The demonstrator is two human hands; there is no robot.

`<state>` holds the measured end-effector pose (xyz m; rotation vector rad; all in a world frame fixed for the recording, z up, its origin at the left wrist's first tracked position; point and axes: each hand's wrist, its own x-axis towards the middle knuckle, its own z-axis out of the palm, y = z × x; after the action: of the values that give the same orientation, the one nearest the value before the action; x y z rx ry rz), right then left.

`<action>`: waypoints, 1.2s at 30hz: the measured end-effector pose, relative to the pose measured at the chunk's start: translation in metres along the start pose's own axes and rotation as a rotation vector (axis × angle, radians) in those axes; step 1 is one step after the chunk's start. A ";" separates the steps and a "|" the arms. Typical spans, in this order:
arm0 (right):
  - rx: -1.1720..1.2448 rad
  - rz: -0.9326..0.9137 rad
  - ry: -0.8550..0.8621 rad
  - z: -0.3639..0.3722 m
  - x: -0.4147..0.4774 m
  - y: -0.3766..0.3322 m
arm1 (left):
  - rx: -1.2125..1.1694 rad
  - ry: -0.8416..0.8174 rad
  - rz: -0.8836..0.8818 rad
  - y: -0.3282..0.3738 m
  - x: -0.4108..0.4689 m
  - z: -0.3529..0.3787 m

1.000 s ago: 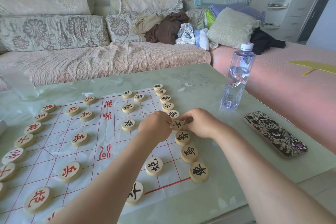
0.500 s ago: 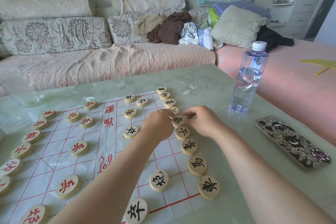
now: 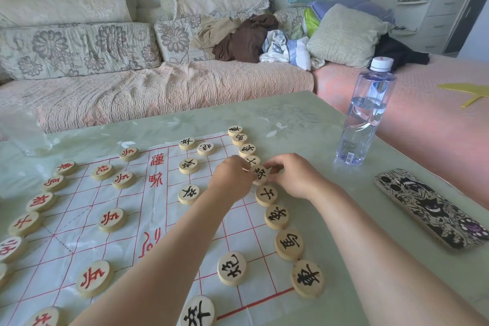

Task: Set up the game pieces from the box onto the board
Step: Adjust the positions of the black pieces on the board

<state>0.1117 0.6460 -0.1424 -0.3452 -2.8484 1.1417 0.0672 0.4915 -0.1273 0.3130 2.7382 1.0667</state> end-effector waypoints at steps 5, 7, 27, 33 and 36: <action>0.145 -0.032 0.112 -0.002 -0.003 -0.009 | -0.430 0.002 -0.088 0.011 -0.004 -0.009; 0.268 -0.039 0.144 -0.004 -0.004 -0.017 | -0.604 -0.015 -0.121 0.016 -0.009 -0.016; 0.112 -0.138 0.047 -0.012 -0.018 -0.026 | -0.136 -0.039 0.048 -0.001 -0.011 -0.021; -0.095 -0.099 -0.038 -0.010 -0.010 -0.018 | 0.054 -0.021 0.086 -0.009 -0.008 -0.017; -0.070 -0.103 -0.071 -0.009 -0.009 -0.016 | 0.064 -0.022 0.109 -0.010 -0.007 -0.015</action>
<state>0.1183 0.6392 -0.1247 -0.1621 -2.9337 1.0591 0.0687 0.4735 -0.1225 0.4864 2.7674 0.9964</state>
